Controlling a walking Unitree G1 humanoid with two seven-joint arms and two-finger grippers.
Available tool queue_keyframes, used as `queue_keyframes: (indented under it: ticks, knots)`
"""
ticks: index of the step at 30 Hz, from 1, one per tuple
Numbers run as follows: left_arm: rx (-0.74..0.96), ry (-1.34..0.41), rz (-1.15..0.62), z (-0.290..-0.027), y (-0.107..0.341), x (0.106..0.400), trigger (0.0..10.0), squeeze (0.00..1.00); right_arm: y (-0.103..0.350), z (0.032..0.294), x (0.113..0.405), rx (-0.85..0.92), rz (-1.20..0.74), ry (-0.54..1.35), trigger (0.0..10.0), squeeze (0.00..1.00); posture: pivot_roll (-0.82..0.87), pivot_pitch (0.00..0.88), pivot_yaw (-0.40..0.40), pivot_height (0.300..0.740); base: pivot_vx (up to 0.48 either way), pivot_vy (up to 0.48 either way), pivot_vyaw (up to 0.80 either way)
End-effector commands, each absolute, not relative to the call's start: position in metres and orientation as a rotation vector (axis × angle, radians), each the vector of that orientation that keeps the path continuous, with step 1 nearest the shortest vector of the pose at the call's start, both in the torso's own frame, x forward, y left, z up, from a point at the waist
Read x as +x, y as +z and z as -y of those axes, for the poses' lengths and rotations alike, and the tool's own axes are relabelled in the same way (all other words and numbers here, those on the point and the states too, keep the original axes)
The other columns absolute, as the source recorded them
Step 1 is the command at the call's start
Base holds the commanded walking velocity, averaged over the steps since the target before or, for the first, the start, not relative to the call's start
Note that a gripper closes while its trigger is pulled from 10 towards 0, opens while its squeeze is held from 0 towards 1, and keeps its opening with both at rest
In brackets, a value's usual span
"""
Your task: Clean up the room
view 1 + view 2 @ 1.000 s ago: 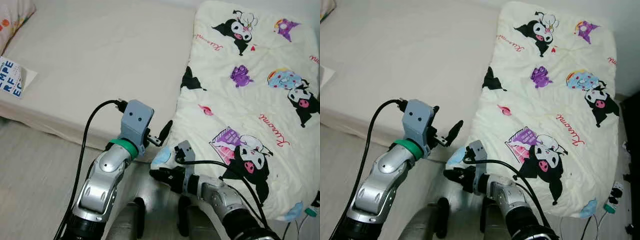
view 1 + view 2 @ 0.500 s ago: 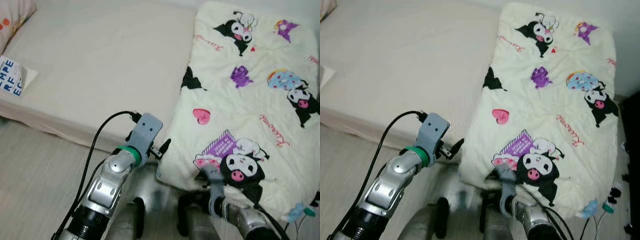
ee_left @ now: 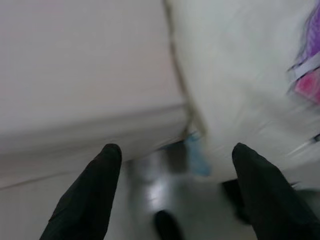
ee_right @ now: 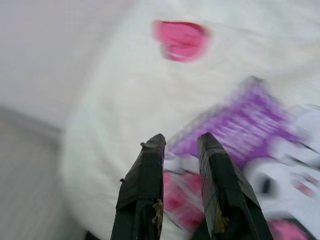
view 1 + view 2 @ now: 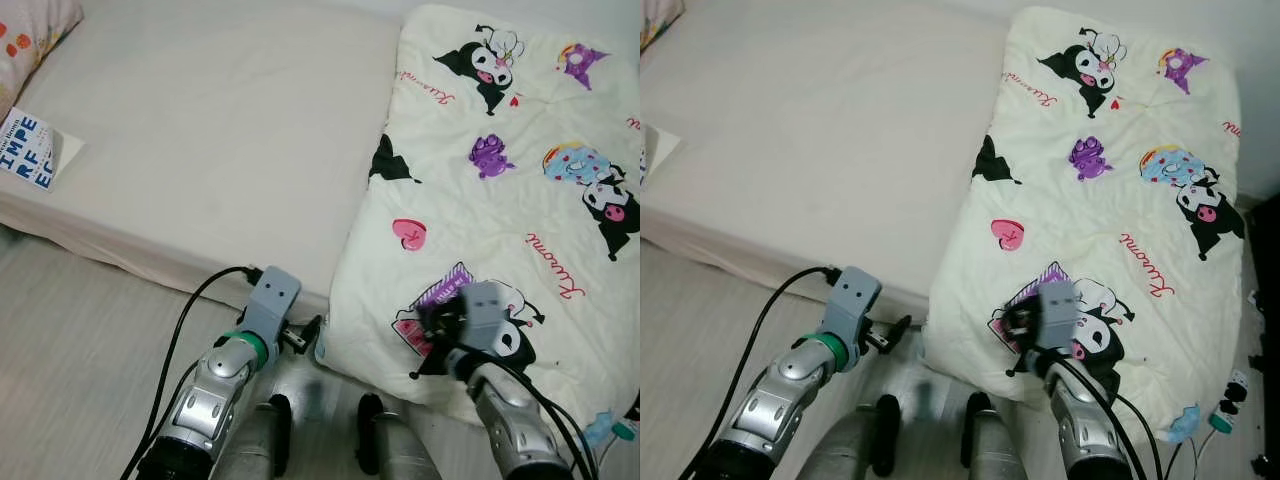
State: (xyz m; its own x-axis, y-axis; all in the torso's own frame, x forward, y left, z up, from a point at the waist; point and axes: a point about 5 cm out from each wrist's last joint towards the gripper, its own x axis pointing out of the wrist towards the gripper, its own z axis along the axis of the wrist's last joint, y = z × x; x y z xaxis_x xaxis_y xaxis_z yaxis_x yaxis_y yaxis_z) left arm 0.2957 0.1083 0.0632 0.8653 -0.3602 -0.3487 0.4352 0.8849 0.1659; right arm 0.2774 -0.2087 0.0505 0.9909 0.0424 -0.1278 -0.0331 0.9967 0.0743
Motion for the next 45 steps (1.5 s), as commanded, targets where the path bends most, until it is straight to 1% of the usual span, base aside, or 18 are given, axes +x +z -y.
queue_keyframes:
  ticks: [1,2,4,8,10,11,13,15,18,19,23,28,29,31,36,38,40,45]
  knots:
    - [0.259,-0.440,-0.361,-0.109,0.048,0.286,10.0,0.00,0.038,0.214,0.265,0.072,-0.163,-0.016,10.0,0.00,0.04,0.282,0.047,0.740,0.000,0.000,0.00]
    - [0.335,-0.509,-0.415,-0.111,0.037,0.278,10.0,0.00,0.037,0.214,0.257,0.068,-0.156,-0.052,10.0,0.00,0.03,0.276,0.050,0.740,0.000,0.000,0.00]
    - [0.335,-0.509,-0.415,-0.111,0.037,0.278,10.0,0.00,0.037,0.214,0.257,0.068,-0.156,-0.052,10.0,0.00,0.03,0.276,0.050,0.740,0.000,0.000,0.00]
    - [0.378,-0.525,-0.473,-0.127,0.025,0.266,10.0,0.00,0.038,0.207,0.241,0.030,-0.118,-0.059,10.0,0.00,0.00,0.265,0.063,0.740,0.000,0.000,0.00]
    - [0.188,-0.341,-0.438,-0.158,0.039,0.268,10.0,0.00,0.048,0.195,0.236,0.012,-0.052,-0.004,10.0,0.00,-0.01,0.247,0.054,0.740,0.000,0.000,0.00]
    - [0.188,-0.341,-0.438,-0.158,0.039,0.268,10.0,0.00,0.048,0.195,0.236,0.012,-0.052,-0.004,10.0,0.00,-0.01,0.247,0.054,0.740,0.000,0.000,0.00]
    - [-0.030,-0.171,-0.330,-0.180,0.063,0.273,10.0,0.00,0.062,0.185,0.245,-0.006,0.015,0.050,10.0,0.00,-0.01,0.229,0.034,0.740,0.000,0.000,0.00]
    - [-0.073,-0.134,-0.286,-0.184,0.070,0.275,10.0,0.00,0.065,0.181,0.250,-0.006,0.024,0.069,10.0,0.00,0.00,0.218,0.020,0.740,0.000,0.000,0.00]
    - [-0.094,-0.117,-0.240,-0.185,0.079,0.275,10.0,0.00,0.068,0.177,0.256,-0.007,0.031,0.101,10.0,0.00,0.01,0.199,0.000,0.740,0.000,0.000,0.00]
    - [-0.076,-0.119,-0.185,-0.183,0.086,0.273,10.0,0.00,0.072,0.172,0.265,0.009,0.038,0.136,10.0,0.00,0.02,0.175,-0.028,0.740,0.000,0.000,0.00]
    - [-0.049,-0.125,-0.158,-0.181,0.087,0.271,10.0,0.00,0.076,0.166,0.273,0.027,0.043,0.171,10.0,0.00,0.03,0.158,-0.044,0.740,0.000,0.000,0.00]
    - [-0.011,-0.092,-0.149,-0.179,0.076,0.269,10.0,0.00,0.079,0.153,0.286,0.042,0.039,0.232,10.0,0.00,0.03,0.130,-0.077,0.740,0.000,0.000,0.00]
    - [0.025,-0.075,-0.144,-0.175,0.070,0.272,10.0,0.00,0.080,0.146,0.291,0.047,0.031,0.262,10.0,0.00,0.03,0.097,-0.109,0.740,0.000,0.000,0.00]
    - [0.055,-0.058,-0.132,-0.172,0.068,0.275,10.0,0.00,0.080,0.142,0.294,0.044,0.026,0.281,10.0,0.00,0.04,0.078,-0.114,0.740,0.000,0.000,0.00]
    - [0.085,-0.048,-0.084,-0.164,0.077,0.285,10.0,0.00,0.079,0.138,0.301,0.023,0.017,0.296,10.0,0.00,0.05,0.054,-0.106,0.740,0.000,0.000,0.00]
    - [0.121,-0.093,-0.041,-0.158,0.089,0.294,10.0,0.00,0.083,0.137,0.308,0.052,0.035,0.275,10.0,0.00,0.06,0.031,-0.062,0.740,0.000,0.000,0.00]
    - [0.128,-0.108,-0.029,-0.156,0.093,0.297,10.0,0.00,0.084,0.136,0.310,0.063,0.042,0.265,10.0,0.00,0.06,0.031,-0.062,0.740,0.000,0.000,0.00]
    - [0.147,-0.126,0.012,-0.154,0.102,0.316,10.0,0.00,0.086,0.132,0.317,0.092,0.064,0.235,10.0,0.00,0.04,0.026,-0.014,0.740,0.000,0.000,0.00]
